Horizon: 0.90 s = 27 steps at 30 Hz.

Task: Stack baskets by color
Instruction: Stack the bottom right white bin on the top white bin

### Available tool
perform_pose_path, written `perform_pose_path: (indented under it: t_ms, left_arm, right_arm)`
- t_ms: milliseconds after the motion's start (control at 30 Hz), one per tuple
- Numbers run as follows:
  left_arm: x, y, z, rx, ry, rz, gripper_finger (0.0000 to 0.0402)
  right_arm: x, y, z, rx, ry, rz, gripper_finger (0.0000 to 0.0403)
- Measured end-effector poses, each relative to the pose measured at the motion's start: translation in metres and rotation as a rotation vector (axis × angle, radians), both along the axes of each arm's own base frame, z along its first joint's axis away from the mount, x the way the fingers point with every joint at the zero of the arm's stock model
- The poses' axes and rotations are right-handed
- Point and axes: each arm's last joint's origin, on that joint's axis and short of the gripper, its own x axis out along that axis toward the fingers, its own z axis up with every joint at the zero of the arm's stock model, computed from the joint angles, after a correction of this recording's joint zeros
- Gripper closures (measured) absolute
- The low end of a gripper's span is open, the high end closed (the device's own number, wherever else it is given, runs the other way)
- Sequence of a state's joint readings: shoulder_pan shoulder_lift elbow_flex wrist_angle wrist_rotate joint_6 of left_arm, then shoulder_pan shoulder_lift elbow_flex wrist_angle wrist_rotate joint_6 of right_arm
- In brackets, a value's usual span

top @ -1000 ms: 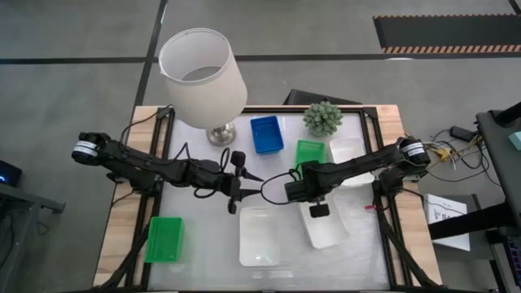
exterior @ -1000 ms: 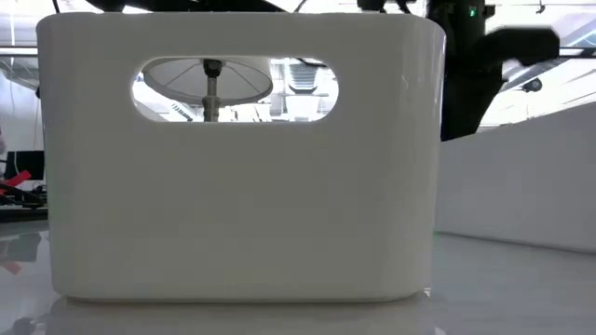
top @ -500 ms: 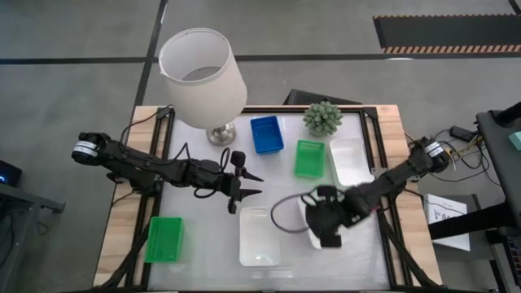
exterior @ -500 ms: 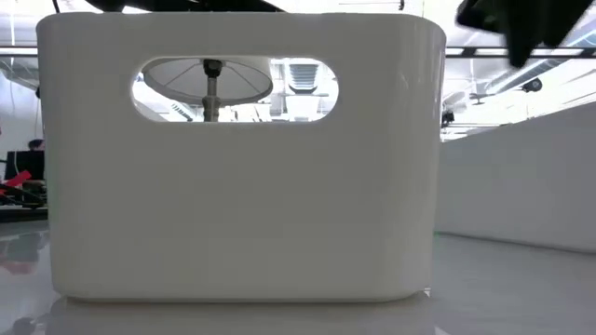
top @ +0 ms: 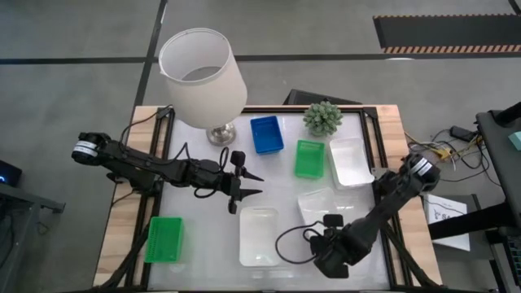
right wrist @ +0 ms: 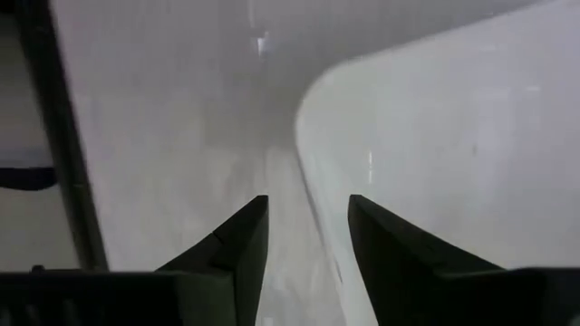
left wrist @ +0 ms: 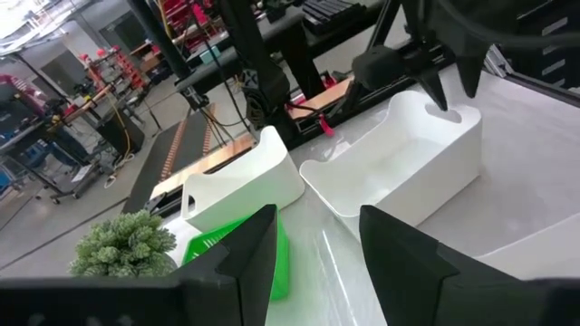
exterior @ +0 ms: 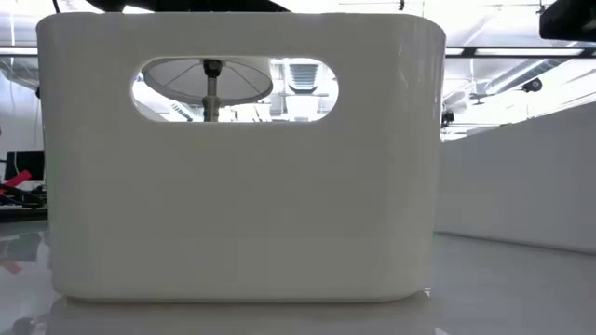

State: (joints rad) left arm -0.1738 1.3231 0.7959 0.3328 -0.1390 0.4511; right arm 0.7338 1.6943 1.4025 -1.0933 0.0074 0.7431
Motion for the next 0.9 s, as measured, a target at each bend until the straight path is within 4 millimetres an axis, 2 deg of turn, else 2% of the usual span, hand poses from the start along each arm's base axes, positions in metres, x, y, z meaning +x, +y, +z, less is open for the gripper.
perform_pose_path:
  t_ms: [200, 400, 567, 700, 900]
  left_arm:
    - [0.0, 0.0, 0.0, -0.002, 0.0, 0.0, 0.0258]
    - [0.0, 0.0, 0.0, -0.003, 0.001, 0.001, 0.0258]
    - [0.0, 0.0, 0.0, -0.002, 0.001, 0.001, 0.0258]
    - [0.0, 0.0, -0.001, -0.002, 0.003, 0.001, 0.0258]
    - [0.0, 0.0, -0.001, -0.001, 0.004, 0.001, 0.0258]
  right_arm:
    - [0.003, 0.002, -0.016, -0.053, 0.024, 0.059, 0.0286]
    - [0.003, 0.002, -0.015, -0.053, 0.02, 0.118, 0.038]
    - [0.004, 0.002, -0.009, -0.043, 0.006, 0.12, 0.0393]
    - [0.006, 0.004, 0.008, -0.043, 0.006, 0.117, 0.0394]
    - [0.003, -0.002, 0.052, -0.137, 0.011, 0.092, 0.0394]
